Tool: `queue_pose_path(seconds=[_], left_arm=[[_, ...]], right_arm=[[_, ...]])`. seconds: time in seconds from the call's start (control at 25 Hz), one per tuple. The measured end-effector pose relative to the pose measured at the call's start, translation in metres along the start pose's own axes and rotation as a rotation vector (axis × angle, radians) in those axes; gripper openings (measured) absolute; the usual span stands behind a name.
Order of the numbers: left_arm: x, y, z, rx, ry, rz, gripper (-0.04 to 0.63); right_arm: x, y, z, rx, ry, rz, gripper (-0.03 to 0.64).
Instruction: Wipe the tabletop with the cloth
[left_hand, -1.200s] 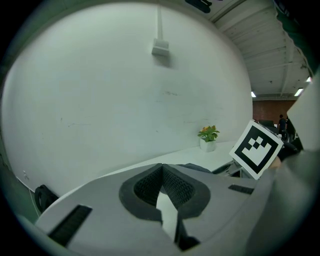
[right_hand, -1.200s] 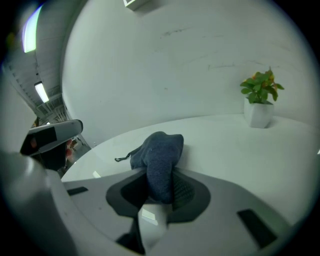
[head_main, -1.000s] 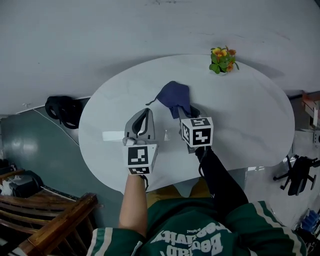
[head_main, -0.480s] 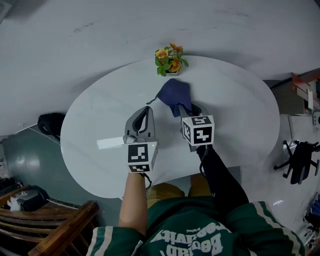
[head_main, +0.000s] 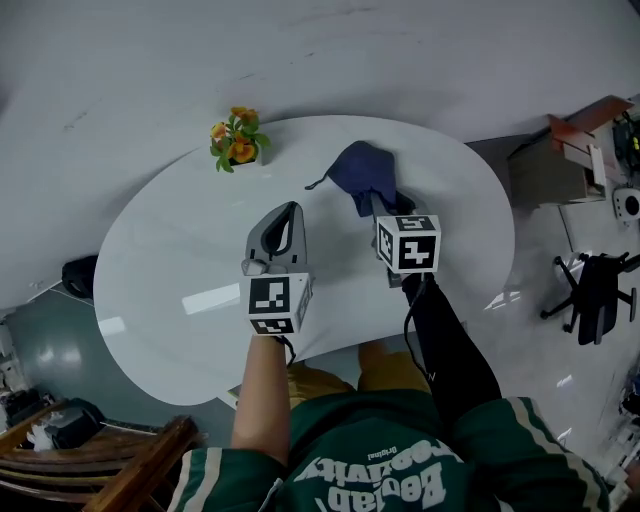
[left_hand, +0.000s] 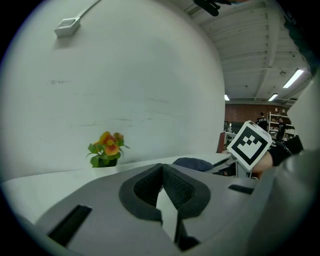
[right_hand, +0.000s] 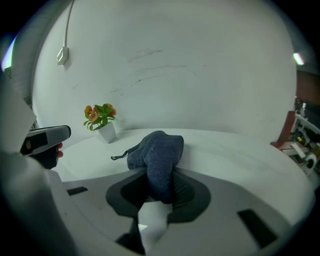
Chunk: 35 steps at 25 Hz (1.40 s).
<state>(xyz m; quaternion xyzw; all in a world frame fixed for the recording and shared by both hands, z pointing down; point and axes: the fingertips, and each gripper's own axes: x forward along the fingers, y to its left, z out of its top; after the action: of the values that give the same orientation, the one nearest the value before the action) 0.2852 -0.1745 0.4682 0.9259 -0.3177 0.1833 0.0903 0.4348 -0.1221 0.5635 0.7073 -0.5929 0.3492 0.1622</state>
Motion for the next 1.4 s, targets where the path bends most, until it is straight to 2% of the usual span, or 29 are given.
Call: queue_pose_path(seconds=[0.16,0.56,0.8,0.92,1.04,1.24,1.4], left_arm=[[0.028,-0.047,0.011,0.041,-0.022,-0.066,0.0],[0.08,-0.153,0.027,0.083,-0.038,-0.225,0.0],[0.084,-0.18,0.032,0.102,-0.037,-0.268,0.0],[0.078,-0.175,0.033,0.102,-0.036,-0.26,0.0],[0.067,-0.159,0.033,0.104,-0.034,-0.239,0.0],[0.038,-0.112,0.03,0.094,-0.035,-0.159,0.0],[-0.003,-0.053,0.02,0.082,-0.031,-0.064,0.0]], right_arm=[[-0.02,-0.065,0.0,0.015,-0.009,-0.077,0.095],[-0.078,-0.201,-0.019,0.086,-0.012,-0.261,0.095],[-0.104,-0.249,-0.029,0.134,-0.022,-0.34,0.095],[-0.109,-0.244,-0.024,0.134,-0.052,-0.343,0.094],[-0.108,-0.214,-0.014,0.109,-0.096,-0.292,0.094],[-0.094,-0.129,-0.001,0.048,-0.124,-0.152,0.094],[-0.074,-0.042,0.006,-0.006,-0.137,-0.027,0.094]])
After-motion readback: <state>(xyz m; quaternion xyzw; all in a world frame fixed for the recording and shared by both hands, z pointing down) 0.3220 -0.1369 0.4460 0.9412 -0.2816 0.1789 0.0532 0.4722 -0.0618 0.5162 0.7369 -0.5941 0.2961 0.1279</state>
